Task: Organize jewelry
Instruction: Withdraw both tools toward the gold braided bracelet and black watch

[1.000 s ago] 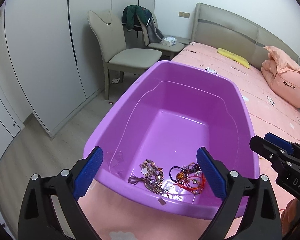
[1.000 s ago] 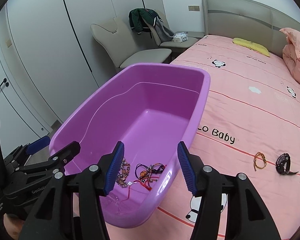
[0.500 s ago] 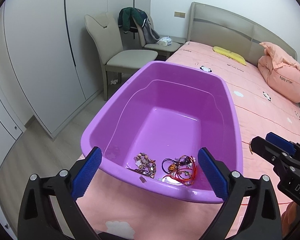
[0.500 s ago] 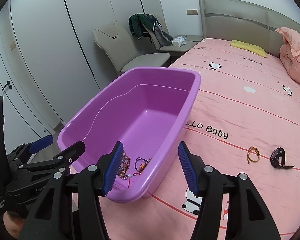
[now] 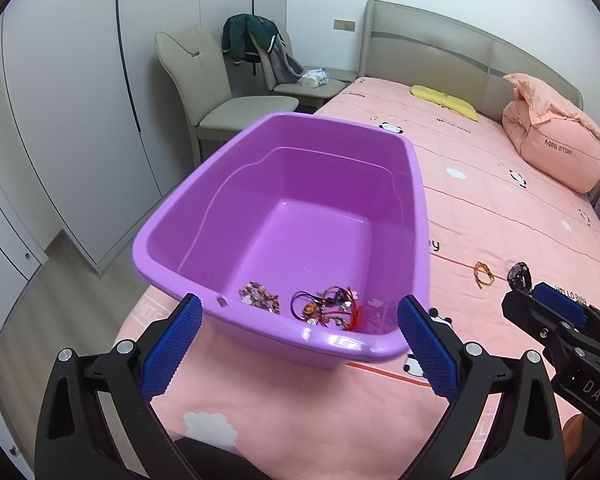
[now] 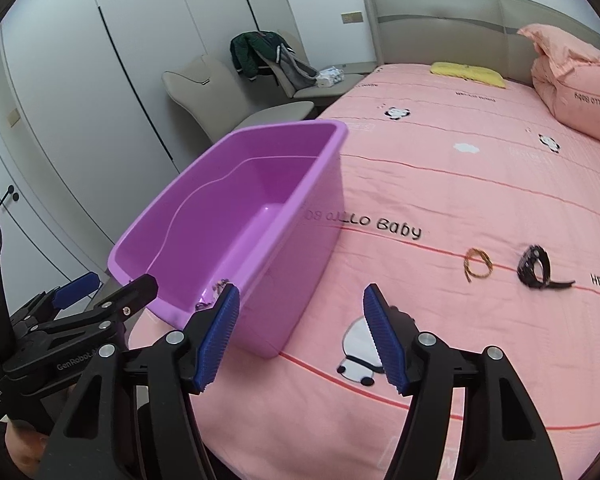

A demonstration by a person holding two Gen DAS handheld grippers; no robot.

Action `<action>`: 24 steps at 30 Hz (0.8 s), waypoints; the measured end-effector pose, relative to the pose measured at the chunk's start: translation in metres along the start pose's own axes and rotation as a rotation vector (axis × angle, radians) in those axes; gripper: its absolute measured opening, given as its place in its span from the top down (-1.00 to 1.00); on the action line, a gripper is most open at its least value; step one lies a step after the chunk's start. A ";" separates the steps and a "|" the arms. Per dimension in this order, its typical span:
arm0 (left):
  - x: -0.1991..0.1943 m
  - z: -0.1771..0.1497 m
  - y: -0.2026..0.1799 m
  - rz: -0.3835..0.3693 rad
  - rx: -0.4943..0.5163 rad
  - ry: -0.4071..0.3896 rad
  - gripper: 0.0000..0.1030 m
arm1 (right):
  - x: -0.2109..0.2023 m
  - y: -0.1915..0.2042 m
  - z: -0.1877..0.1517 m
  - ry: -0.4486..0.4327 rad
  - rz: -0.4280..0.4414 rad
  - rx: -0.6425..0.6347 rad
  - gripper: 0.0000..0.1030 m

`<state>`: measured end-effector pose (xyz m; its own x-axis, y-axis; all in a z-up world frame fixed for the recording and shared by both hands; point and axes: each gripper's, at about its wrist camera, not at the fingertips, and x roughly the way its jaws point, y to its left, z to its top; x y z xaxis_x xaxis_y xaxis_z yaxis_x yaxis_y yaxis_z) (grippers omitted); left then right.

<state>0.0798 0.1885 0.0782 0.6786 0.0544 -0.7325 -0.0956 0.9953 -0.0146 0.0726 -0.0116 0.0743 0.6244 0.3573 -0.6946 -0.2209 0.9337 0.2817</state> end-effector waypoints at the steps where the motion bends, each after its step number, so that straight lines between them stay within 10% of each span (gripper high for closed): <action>1: -0.001 -0.003 -0.005 -0.003 0.005 0.003 -0.87 | -0.002 -0.005 -0.003 0.002 -0.004 0.011 -0.20; 24: 0.009 -0.064 -0.136 -0.192 0.127 0.077 -0.87 | -0.050 -0.154 -0.088 -0.026 -0.205 0.190 -0.26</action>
<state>0.0524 0.0488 0.0301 0.6177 -0.1382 -0.7742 0.1254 0.9892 -0.0765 0.0094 -0.1714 0.0075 0.6615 0.1585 -0.7330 0.0548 0.9646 0.2580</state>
